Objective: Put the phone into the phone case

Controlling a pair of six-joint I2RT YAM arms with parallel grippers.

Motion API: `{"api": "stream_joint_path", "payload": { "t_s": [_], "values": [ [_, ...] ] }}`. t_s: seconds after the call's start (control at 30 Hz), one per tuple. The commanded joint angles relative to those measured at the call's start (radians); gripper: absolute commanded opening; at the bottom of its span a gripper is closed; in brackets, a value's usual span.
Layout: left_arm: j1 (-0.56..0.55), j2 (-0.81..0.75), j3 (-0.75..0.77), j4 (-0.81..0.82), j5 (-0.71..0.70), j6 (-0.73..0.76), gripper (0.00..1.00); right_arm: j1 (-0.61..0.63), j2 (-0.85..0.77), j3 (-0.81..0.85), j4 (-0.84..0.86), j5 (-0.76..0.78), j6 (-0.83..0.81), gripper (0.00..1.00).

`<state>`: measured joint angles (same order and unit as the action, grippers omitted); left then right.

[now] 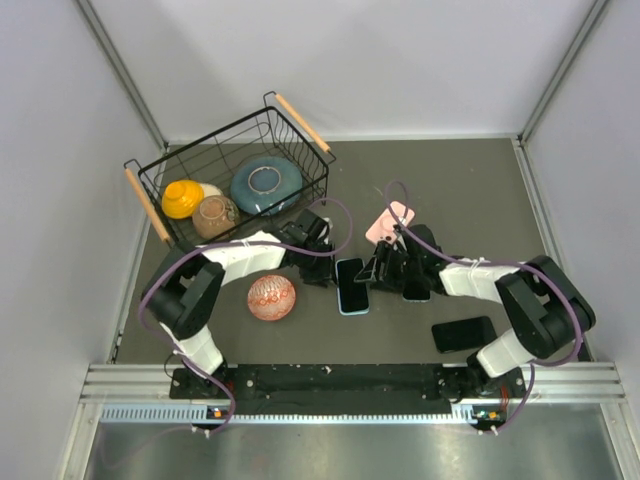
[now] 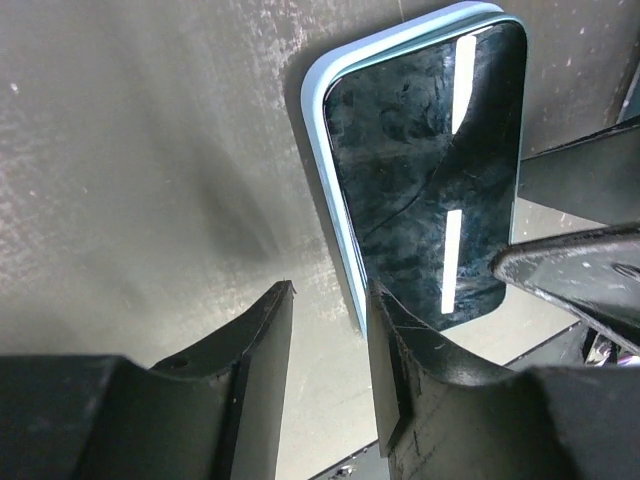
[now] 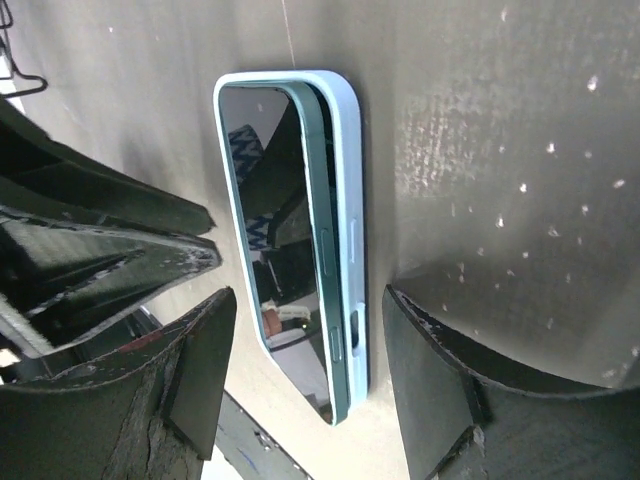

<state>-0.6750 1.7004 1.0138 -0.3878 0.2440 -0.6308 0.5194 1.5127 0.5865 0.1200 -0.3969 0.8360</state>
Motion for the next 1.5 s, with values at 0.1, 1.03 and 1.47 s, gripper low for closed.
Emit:
{"api": "stream_joint_path", "payload": {
  "t_s": [0.1, 1.03, 1.47],
  "values": [
    [0.005, 0.059, 0.014, 0.081, 0.052, -0.001, 0.42, 0.004, 0.049, -0.079, 0.223, -0.042, 0.069, 0.61],
    [0.025, -0.002, -0.118, 0.187, 0.23, -0.029, 0.33, -0.002, 0.276, -0.286, 1.247, -0.203, 0.488, 0.44],
    [0.032, -0.008, -0.13, 0.19, 0.228, -0.032, 0.34, -0.002, 0.328, -0.304, 1.371, -0.201, 0.511, 0.08]
  ]
}}
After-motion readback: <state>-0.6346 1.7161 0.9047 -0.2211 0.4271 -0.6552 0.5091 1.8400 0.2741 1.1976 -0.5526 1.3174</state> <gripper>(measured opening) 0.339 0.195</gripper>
